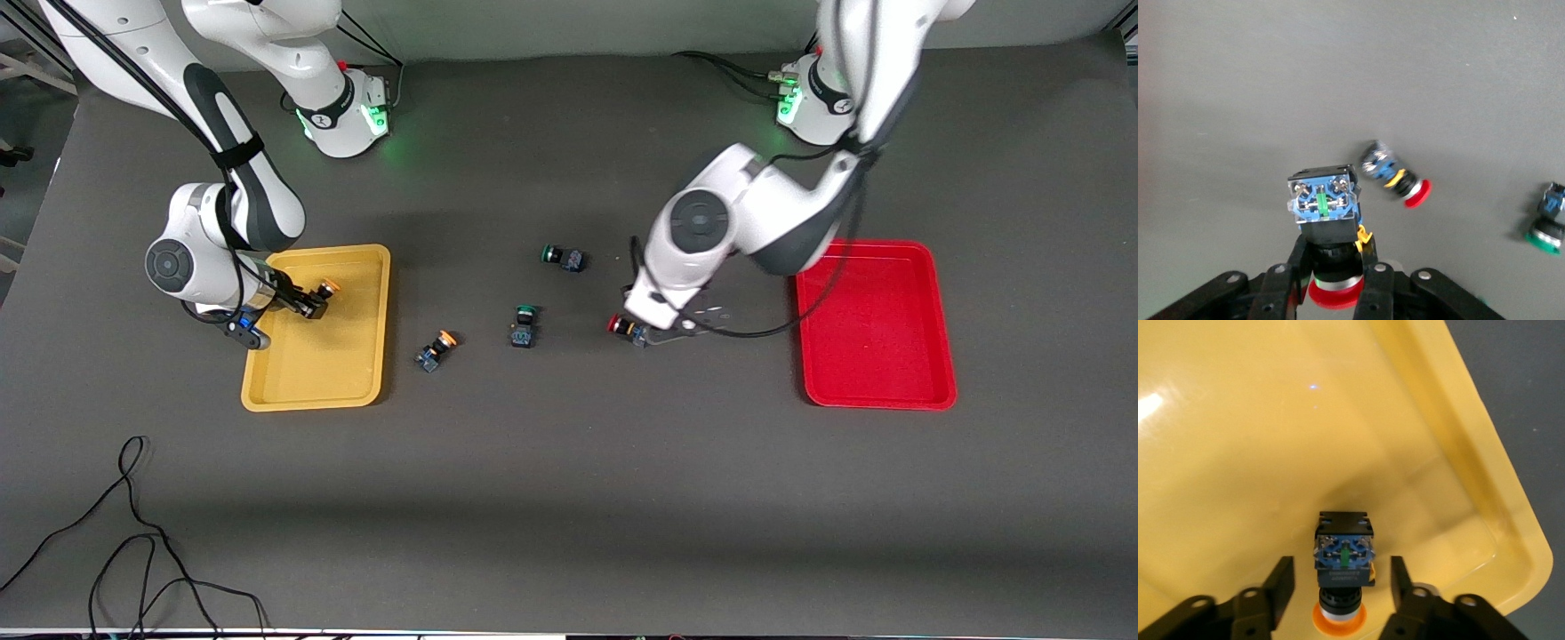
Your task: Place red and yellow buttons in trays
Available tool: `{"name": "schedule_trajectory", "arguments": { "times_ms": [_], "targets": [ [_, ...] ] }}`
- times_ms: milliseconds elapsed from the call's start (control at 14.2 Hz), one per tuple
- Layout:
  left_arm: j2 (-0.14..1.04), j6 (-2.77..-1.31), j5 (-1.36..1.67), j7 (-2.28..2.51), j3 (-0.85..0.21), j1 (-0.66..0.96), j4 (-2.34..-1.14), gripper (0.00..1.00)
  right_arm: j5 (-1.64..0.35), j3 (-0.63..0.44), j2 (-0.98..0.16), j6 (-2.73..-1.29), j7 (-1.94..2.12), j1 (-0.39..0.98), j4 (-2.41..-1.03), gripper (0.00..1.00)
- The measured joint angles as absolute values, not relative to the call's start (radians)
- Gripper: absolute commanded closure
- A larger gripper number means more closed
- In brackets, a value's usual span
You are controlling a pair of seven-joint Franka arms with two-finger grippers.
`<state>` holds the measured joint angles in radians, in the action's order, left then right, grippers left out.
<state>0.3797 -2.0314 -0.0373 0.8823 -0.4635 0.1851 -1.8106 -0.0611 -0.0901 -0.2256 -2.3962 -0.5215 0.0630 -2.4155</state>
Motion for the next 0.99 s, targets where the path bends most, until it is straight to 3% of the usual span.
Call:
{"name": "schedule_trajectory", "arguments": {
  "times_ms": [212,423,564,776,917,987],
  "targets": [
    [0.300,-1.899,-0.003,0.687,-0.462,0.049,-1.844,0.72,-0.066,-0.071,-0.182,-2.356,-0.549,0.069,-2.369,0.00],
    [0.246,-1.888,-0.011,0.422,-0.458,-0.139,-1.963,0.71,-0.070,0.038,-0.135,-2.233,-0.716,0.081,-2.224,0.00],
    [0.226,-1.925,-0.064,0.264,-0.454,-0.273,-2.040,0.71,-0.071,0.129,-0.150,-2.201,-0.857,0.094,-2.126,0.00],
    [0.253,-2.137,-0.201,0.164,-0.450,-0.421,-2.149,0.69,-0.071,0.212,-0.258,-2.244,-0.988,0.113,-2.047,0.00],
    [0.315,-2.292,-0.289,0.160,-0.448,-0.473,-2.202,0.58,-0.071,0.217,-0.351,-2.327,-1.010,0.126,-2.037,0.00],
    [0.352,-2.345,-0.323,0.160,-0.446,-0.488,-2.212,0.42,-0.071,0.217,-0.396,-2.366,-1.011,0.128,-2.035,0.00]
  ]
}}
